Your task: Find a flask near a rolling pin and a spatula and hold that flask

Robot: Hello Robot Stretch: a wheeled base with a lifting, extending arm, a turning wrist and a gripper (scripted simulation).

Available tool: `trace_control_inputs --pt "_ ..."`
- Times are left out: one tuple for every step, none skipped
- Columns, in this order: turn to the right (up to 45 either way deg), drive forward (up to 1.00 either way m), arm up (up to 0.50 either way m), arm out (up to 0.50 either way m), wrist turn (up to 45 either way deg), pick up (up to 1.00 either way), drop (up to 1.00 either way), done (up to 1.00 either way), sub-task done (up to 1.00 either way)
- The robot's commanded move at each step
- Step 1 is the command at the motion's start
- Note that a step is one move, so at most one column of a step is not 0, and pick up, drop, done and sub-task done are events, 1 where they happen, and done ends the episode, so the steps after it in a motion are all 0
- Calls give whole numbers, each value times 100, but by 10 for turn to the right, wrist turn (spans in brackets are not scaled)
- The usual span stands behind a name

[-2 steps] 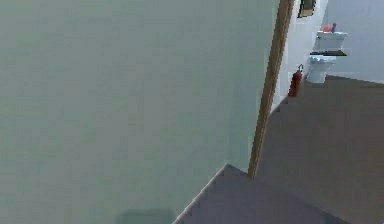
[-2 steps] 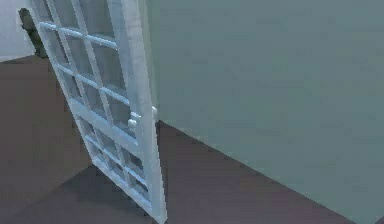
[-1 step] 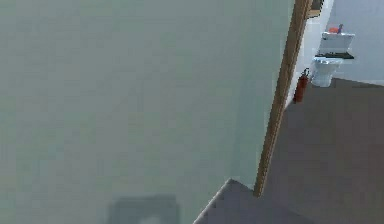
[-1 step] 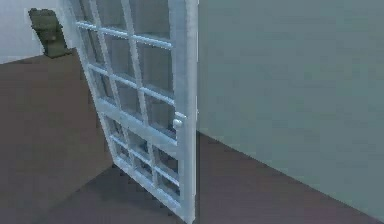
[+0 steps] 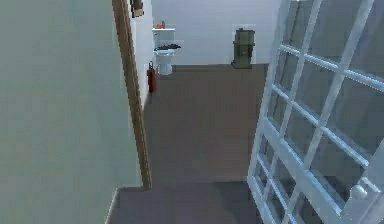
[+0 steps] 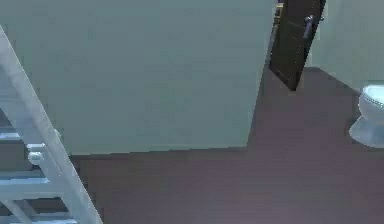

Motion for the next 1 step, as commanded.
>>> trace_control_inputs --pt "0 100 0 0 0 0 0 0 0"
